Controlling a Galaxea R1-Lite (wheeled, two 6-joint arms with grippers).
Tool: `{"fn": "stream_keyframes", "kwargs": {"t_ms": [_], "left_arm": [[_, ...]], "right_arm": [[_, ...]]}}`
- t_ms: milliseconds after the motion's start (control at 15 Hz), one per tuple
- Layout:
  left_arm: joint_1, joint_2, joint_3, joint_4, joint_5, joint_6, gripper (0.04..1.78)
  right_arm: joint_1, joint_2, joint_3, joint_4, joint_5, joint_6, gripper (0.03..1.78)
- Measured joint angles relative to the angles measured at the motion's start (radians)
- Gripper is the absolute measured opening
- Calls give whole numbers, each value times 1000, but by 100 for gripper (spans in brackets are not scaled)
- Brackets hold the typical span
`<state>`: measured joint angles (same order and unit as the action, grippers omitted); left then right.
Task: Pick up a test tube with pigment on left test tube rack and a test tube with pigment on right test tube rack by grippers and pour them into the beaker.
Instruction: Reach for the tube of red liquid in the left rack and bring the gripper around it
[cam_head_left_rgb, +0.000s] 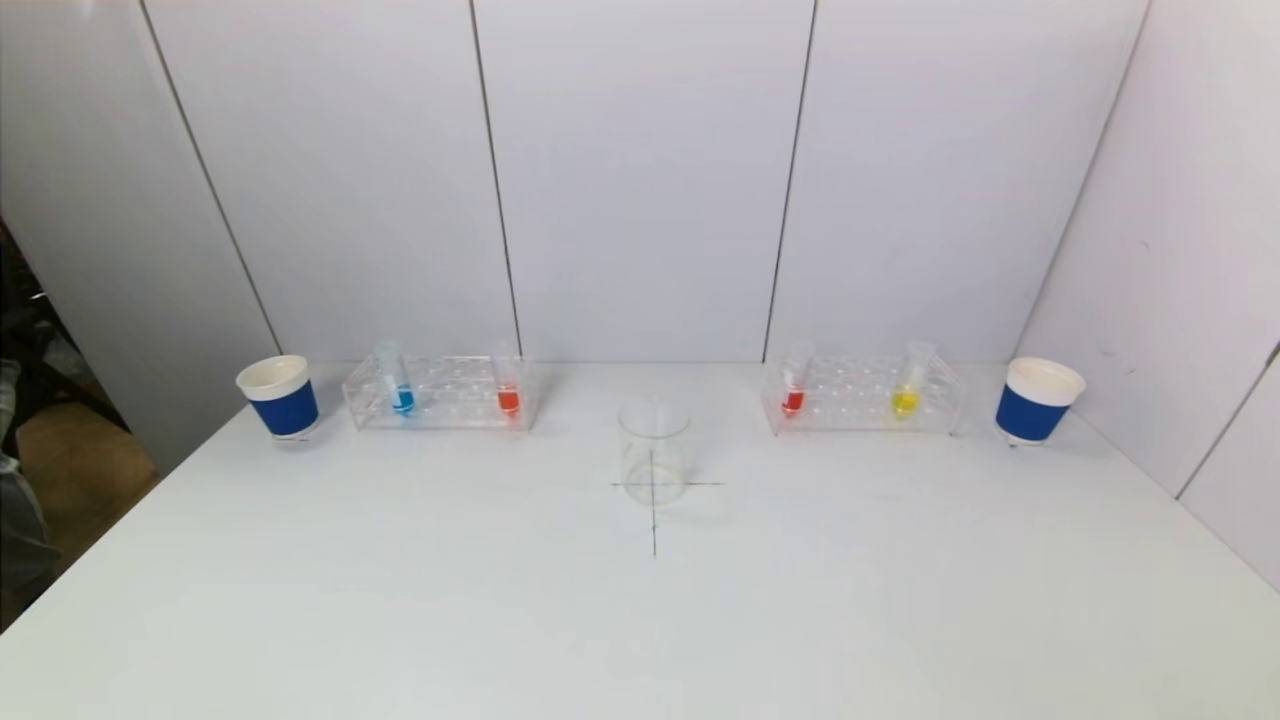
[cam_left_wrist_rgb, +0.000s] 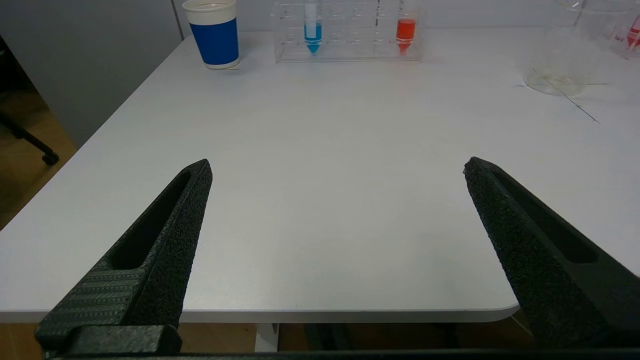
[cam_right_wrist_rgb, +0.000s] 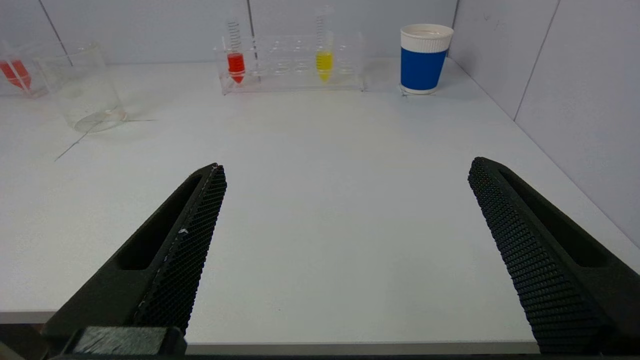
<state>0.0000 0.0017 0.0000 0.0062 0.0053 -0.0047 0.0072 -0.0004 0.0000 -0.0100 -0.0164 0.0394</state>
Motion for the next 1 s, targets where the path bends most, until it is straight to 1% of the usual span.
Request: {"fn": "stream_keyframes", "kwargs": {"t_ms": [1000], "left_arm": [[0,0,0,0,0,6,176]], "right_arm": [[0,0,0,0,0,0,176]]}}
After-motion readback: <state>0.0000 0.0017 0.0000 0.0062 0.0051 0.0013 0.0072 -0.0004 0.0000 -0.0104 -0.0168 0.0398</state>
